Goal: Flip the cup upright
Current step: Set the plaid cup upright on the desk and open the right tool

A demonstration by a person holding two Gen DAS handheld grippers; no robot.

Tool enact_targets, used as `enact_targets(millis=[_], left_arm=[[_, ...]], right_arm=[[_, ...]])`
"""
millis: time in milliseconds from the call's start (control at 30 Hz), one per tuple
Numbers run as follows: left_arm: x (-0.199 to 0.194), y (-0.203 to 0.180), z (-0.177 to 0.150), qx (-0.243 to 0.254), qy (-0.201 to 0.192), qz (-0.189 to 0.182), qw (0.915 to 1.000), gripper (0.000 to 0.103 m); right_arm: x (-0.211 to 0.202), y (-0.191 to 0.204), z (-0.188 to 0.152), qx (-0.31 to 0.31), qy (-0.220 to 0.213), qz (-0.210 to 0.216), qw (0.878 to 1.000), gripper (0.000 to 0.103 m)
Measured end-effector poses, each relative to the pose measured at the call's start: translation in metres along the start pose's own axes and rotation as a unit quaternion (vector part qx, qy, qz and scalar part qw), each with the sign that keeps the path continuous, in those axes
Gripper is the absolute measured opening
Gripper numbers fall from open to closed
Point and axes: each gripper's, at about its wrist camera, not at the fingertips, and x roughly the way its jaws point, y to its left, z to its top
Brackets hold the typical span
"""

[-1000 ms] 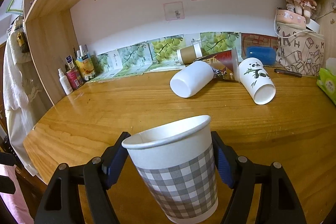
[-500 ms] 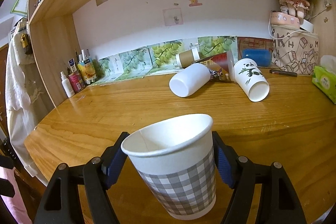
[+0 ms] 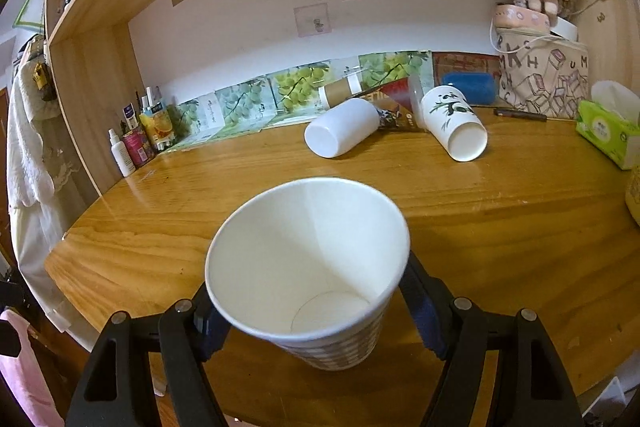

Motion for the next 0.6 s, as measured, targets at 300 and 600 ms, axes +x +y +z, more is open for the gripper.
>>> enact_targets(millis=[300, 600], left_arm=[[-0.001, 0.001, -0.008, -0.005, 0.004, 0.001, 1.0, 0.084], [0.0, 0.0, -0.017, -0.019, 0.009, 0.003, 0.9998, 0.084]], right_arm=[[0.001, 0.001, -0.01, 0.001, 0.031, -0.001, 1.0, 0.081], [-0.024, -0.003, -0.024, 0.018, 0.094, 0.002, 0.995, 0.082]])
